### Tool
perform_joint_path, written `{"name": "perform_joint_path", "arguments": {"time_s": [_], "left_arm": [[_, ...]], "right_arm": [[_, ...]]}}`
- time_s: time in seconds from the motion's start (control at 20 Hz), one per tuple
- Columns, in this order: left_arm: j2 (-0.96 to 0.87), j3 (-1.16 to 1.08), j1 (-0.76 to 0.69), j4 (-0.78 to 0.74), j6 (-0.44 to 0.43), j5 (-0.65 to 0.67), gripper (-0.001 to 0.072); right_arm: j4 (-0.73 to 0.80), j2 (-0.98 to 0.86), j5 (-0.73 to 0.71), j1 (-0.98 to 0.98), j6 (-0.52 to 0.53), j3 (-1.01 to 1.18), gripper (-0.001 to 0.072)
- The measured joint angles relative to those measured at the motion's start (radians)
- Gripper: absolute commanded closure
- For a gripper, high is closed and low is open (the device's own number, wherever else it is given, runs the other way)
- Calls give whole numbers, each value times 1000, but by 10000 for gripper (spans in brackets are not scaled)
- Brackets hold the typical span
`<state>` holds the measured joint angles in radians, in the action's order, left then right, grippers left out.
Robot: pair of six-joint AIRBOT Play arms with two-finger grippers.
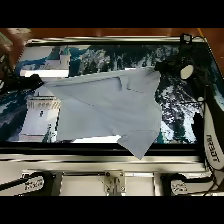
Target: Fold the shirts.
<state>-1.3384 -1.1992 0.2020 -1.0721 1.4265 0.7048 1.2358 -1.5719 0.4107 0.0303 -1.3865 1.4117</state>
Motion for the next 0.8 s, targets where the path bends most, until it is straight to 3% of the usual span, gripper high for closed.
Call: {"name": "perform_joint_path", "arguments": {"time_s": [0.2,0.4,0.6,0.8], "left_arm": [[-121,2,-56,29,-53,-226,669],[-211,2,-104,39,-71,-316,668],[-253,2,-127,21,-77,-301,668],[-264,2,-109,-7,-78,-153,667]], "right_arm": [[-6,-124,-223,25,2,-5,649],[-6,-195,-270,32,2,-6,649],[-6,-207,-219,31,1,-6,650],[-6,-177,-54,12,-7,-6,650]]}}
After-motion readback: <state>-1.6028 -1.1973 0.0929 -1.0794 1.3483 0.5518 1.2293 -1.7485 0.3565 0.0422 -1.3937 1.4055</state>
